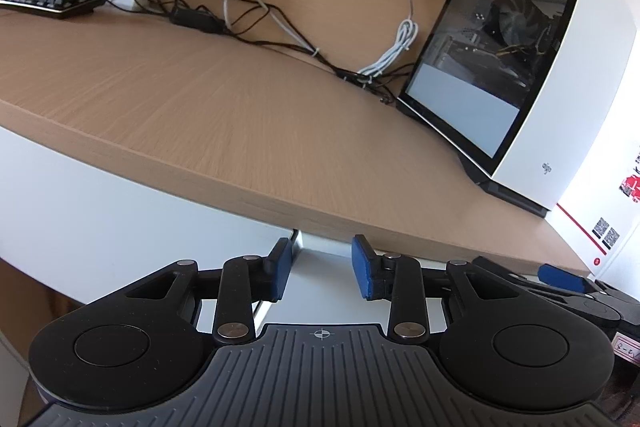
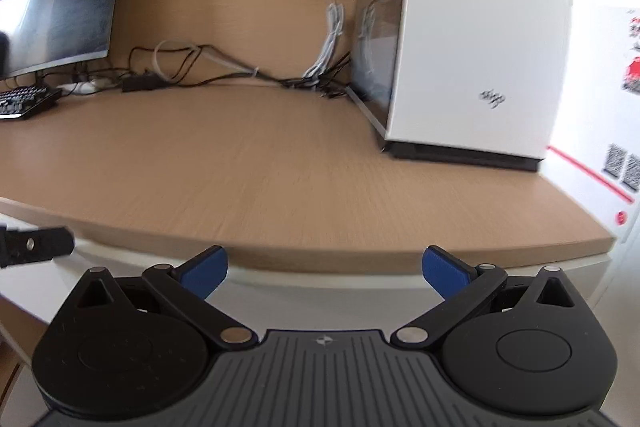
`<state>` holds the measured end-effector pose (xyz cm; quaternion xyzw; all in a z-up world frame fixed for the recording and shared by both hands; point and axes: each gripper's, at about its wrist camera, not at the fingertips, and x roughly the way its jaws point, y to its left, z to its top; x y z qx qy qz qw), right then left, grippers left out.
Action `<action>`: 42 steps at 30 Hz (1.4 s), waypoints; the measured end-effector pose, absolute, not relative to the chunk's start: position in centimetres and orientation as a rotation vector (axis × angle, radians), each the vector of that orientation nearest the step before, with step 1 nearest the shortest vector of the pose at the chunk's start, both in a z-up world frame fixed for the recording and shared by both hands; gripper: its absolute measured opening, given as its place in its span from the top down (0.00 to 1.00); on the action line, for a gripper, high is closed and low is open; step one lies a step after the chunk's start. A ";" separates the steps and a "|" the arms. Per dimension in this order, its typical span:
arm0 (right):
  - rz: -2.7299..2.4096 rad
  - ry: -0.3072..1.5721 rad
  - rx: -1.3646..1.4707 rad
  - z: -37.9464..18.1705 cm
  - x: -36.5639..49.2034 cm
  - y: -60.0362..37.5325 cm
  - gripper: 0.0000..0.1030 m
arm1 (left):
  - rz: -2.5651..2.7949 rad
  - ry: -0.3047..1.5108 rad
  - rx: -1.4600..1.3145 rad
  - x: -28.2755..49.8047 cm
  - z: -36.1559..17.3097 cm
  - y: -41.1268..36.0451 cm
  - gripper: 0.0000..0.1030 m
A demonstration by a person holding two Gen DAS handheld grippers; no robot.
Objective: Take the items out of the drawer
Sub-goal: 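Move both tools toward the white drawer under the desktop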
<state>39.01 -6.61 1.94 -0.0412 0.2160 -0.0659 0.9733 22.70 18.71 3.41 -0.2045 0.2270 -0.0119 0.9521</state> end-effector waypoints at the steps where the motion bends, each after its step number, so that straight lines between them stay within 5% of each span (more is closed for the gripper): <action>1: -0.133 0.428 -0.078 1.8 38.9 -6.6 0.00 | -0.029 0.462 -0.410 22.7 3.4 18.7 0.64; 42: -0.155 0.531 -0.165 3.2 40.2 -4.6 0.00 | -0.057 0.472 -0.389 22.1 3.4 18.5 0.60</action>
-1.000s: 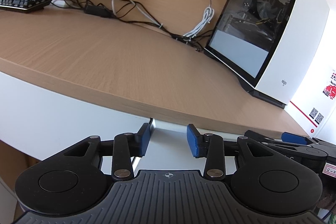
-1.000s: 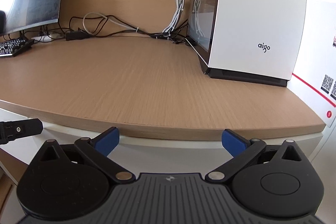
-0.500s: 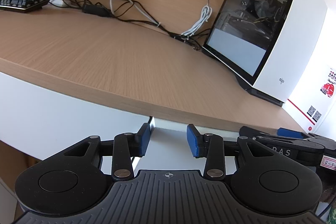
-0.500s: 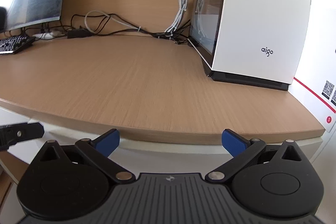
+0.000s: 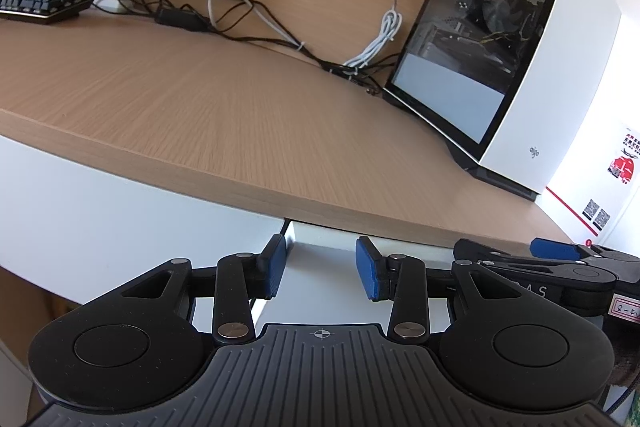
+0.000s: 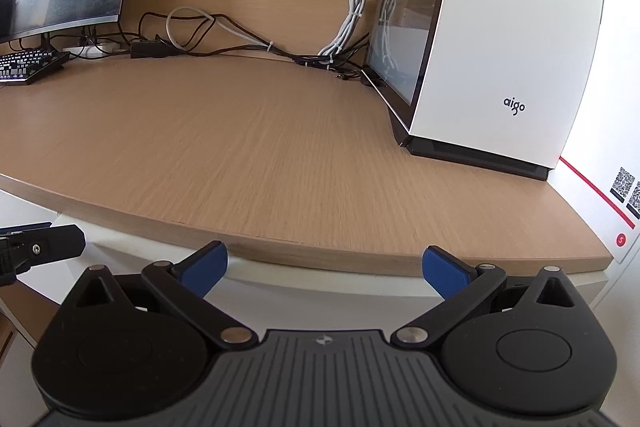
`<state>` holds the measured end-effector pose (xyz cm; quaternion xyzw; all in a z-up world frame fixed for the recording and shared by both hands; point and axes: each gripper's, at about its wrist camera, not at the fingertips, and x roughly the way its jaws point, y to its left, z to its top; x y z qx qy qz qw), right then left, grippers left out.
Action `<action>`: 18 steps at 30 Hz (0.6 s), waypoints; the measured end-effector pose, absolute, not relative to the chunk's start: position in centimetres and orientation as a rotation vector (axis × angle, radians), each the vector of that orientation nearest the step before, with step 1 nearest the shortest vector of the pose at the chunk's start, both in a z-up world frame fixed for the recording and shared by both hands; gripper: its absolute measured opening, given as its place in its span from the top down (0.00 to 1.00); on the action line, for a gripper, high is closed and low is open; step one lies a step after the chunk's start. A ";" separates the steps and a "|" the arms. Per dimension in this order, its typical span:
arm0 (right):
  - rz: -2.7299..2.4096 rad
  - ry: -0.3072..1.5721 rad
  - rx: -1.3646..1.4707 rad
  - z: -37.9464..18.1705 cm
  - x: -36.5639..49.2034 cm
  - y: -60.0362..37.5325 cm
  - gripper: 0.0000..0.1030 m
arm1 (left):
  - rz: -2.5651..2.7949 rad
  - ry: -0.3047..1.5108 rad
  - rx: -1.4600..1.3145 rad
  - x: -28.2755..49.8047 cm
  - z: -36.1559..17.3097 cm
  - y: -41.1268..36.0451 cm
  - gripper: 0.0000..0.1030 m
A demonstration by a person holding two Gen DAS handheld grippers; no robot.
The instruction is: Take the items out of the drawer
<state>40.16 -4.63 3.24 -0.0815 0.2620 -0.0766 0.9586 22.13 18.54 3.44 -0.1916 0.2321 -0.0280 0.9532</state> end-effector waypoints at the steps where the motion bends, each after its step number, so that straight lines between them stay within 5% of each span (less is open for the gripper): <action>1: -0.156 0.533 -0.164 3.3 40.1 -4.6 0.00 | -0.056 0.472 -0.387 22.1 3.4 18.5 0.60; 18: -0.159 0.546 -0.174 3.5 39.3 -4.3 0.00 | -0.063 0.476 -0.386 21.3 3.5 18.2 0.60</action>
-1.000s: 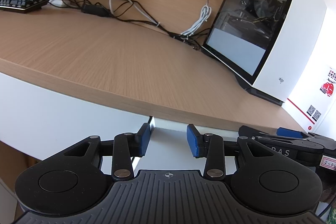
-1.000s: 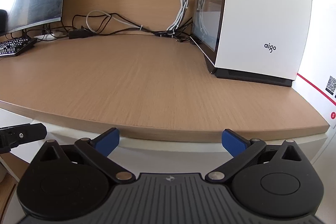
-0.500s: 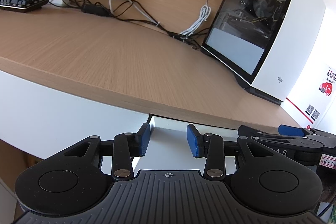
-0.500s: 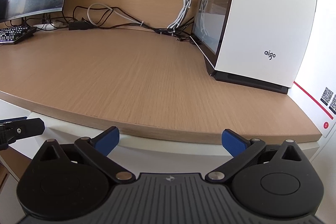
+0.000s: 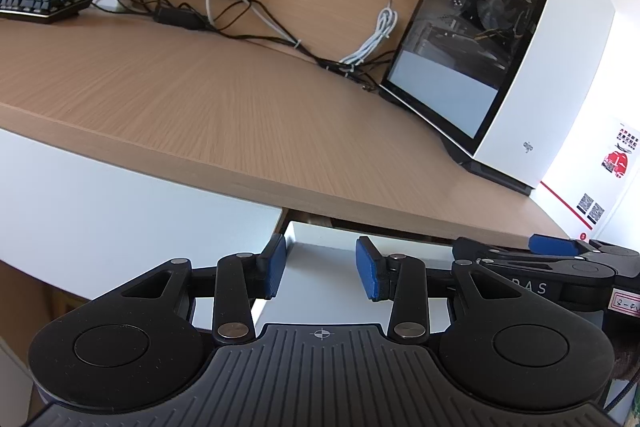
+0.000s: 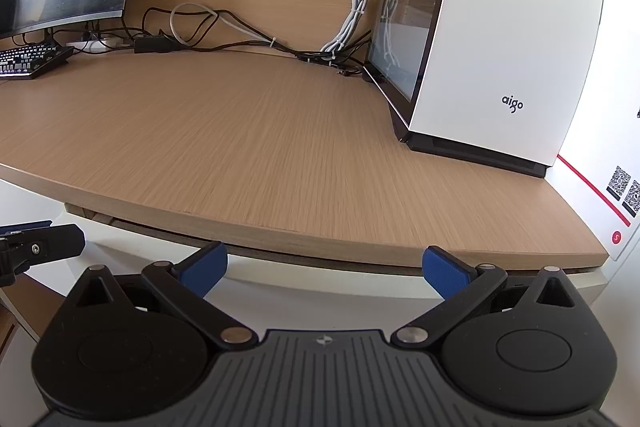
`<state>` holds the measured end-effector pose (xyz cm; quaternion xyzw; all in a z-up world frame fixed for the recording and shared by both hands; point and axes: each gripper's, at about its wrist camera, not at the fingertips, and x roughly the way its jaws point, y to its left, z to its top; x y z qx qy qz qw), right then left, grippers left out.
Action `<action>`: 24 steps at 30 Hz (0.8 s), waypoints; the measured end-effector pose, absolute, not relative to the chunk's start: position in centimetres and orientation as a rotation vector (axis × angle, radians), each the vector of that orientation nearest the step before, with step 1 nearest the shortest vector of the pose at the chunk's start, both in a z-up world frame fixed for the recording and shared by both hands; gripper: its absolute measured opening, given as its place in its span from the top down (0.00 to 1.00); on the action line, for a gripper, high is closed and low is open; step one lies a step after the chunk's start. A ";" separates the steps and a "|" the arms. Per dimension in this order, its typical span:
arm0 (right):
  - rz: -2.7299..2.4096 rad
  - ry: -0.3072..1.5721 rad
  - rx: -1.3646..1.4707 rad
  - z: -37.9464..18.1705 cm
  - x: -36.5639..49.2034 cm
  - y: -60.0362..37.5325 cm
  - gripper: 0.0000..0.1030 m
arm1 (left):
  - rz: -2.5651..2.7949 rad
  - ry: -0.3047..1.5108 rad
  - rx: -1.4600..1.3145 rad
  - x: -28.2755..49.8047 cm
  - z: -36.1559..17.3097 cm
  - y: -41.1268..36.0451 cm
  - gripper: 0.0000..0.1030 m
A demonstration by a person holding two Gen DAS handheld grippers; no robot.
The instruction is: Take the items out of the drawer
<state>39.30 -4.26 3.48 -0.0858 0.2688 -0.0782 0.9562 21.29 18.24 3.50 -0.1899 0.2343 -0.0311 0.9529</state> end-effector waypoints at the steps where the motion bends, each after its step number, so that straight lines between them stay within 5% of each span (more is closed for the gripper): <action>1: -0.159 0.546 -0.174 3.5 39.2 -4.3 0.00 | -0.064 0.476 -0.386 21.2 3.5 18.2 0.60; 24: -0.111 0.805 0.010 5.3 43.0 -11.3 0.00 | -0.051 0.416 -0.287 19.5 6.4 17.2 0.61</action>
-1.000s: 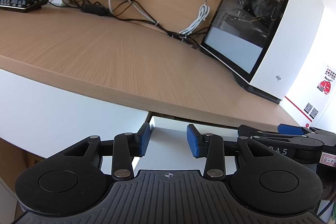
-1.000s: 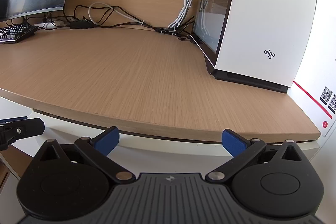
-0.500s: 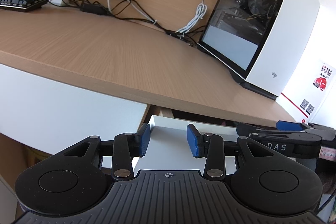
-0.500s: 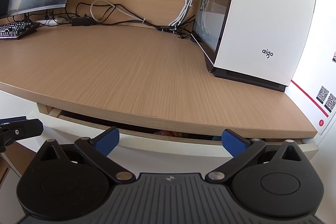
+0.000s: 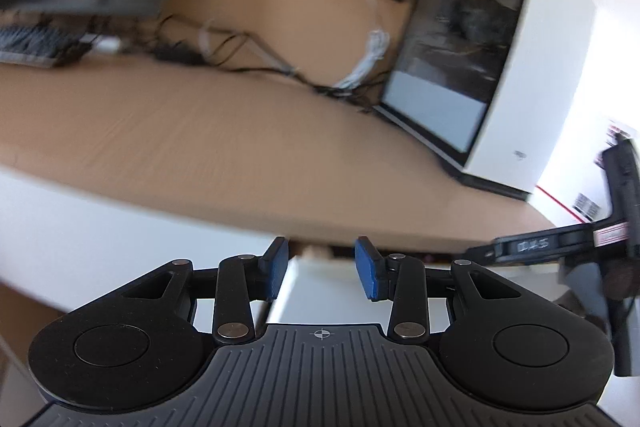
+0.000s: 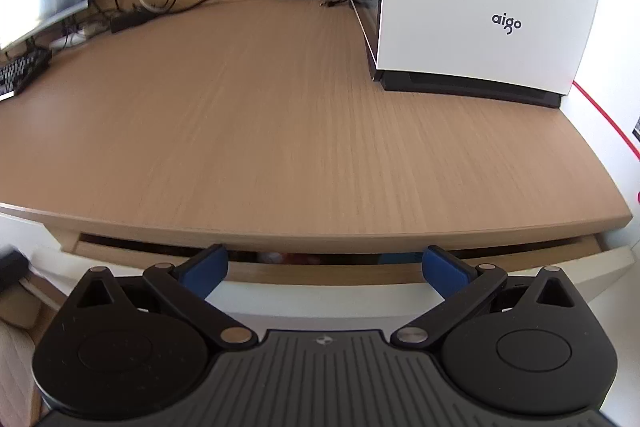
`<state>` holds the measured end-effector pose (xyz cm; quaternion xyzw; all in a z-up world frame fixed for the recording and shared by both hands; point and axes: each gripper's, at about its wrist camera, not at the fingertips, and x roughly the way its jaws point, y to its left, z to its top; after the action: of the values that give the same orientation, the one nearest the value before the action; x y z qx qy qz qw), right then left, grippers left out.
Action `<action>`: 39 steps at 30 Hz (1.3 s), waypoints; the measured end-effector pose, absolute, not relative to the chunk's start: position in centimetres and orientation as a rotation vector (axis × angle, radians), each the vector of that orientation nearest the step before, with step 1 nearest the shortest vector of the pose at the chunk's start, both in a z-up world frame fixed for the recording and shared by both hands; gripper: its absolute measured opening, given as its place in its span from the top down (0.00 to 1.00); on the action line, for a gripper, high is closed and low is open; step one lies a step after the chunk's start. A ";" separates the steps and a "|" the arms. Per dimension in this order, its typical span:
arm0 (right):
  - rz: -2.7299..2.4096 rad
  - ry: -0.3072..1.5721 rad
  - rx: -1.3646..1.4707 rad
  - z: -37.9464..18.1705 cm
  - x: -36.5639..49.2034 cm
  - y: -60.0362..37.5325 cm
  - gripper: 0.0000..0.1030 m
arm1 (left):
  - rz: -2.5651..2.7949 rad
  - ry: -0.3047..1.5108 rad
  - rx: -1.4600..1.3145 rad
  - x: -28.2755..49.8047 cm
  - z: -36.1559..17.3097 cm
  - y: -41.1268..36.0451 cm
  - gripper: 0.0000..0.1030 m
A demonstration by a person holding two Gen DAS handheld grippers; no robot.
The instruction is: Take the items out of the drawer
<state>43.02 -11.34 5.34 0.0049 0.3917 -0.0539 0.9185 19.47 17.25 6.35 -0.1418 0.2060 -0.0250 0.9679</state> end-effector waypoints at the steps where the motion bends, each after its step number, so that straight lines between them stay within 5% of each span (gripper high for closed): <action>1: -0.110 0.810 0.014 5.3 43.0 -11.6 0.00 | -0.068 0.430 -0.257 20.1 7.0 16.6 0.61; 20: -0.042 0.815 0.041 5.2 39.2 -12.4 0.00 | -0.081 0.838 -0.122 27.6 6.6 10.0 0.62; 30: -0.016 0.841 -0.150 5.4 30.8 -10.0 0.00 | -0.083 0.760 -0.130 20.2 7.4 8.8 0.62; 39: -0.058 0.767 0.112 7.7 30.9 -15.4 0.00 | -0.090 0.780 -0.169 17.6 7.8 8.7 0.62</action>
<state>30.90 -15.38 7.74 0.0548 0.3737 -0.0281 0.9255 17.57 8.68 7.77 -0.0821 0.3796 -0.0438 0.9205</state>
